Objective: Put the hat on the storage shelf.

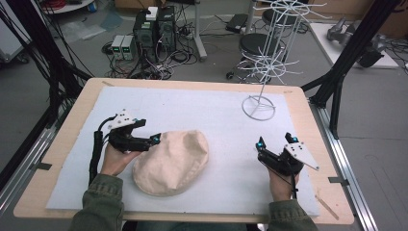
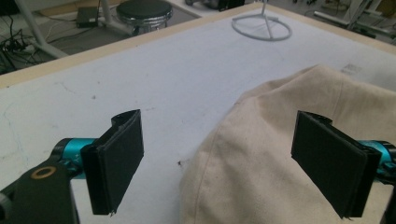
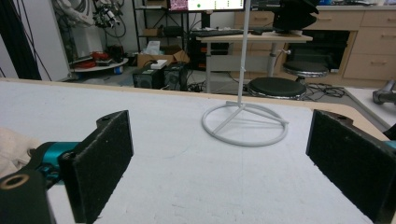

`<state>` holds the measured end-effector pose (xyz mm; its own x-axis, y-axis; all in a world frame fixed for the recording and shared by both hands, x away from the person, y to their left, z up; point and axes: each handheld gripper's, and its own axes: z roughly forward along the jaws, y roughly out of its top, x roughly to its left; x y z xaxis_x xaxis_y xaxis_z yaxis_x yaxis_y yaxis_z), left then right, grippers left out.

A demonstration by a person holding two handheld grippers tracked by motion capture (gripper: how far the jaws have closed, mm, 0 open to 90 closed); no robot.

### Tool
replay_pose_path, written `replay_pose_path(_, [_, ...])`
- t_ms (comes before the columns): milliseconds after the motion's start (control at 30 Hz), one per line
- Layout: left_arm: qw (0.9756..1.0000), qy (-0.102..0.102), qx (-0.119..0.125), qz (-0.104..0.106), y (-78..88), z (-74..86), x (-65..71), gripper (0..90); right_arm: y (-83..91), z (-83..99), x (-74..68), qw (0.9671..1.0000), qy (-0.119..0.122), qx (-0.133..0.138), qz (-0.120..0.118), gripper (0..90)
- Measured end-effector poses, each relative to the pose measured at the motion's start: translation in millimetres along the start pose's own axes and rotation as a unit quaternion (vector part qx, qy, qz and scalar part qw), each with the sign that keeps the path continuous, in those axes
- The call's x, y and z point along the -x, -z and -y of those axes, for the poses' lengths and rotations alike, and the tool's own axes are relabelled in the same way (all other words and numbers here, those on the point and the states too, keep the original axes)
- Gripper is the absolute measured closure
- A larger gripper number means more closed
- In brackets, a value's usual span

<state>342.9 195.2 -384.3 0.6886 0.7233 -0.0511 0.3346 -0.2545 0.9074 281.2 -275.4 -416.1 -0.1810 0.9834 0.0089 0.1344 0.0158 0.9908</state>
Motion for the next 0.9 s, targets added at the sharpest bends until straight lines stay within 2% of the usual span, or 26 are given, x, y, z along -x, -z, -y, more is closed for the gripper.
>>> replay_pose_path(33, [1.0, 0.0, 0.0, 0.0, 0.0, 0.0, 0.0, 17.3, 0.0, 0.1, 0.0, 1.0, 0.0, 0.0, 0.0, 6.4])
replay_pose_path(133, [0.9997, -0.01, -0.02, 0.007, -7.3, 2.3, 2.6, 17.3, 0.0, 0.1, 0.1, 1.0, -0.001, -0.001, 0.0, 6.4])
replay_pose_path(333, [0.9994, -0.014, -0.032, 0.01, -16.2, 4.9, 2.8, 17.3, 0.2, 0.1, 0.0, 1.0, -0.003, -0.003, 0.0, 6.4])
replay_pose_path(600, [0.9993, -0.014, -0.033, 0.012, -25.7, 8.1, 1.8, 17.4, -0.4, 0.3, -0.2, 1.0, -0.005, -0.004, -0.001, 6.4])
replay_pose_path(767, [0.9985, -0.018, -0.042, 0.03, -37.6, 9.6, 1.2, 17.4, -0.1, 0.1, -0.3, 0.9999, -0.009, -0.003, -0.012, 6.4])
replay_pose_path(800, [0.9986, -0.014, -0.04, 0.033, -39.9, 10.0, 1.7, 17.4, 0.0, 0.1, -0.6, 0.9999, -0.01, -0.005, -0.013, 6.4])
replay_pose_path(900, [0.998, -0.017, -0.048, 0.037, -43.5, 11.2, 0.1, 17.6, 0.0, 0.1, -0.6, 0.9999, -0.011, -0.005, -0.012, 6.4])
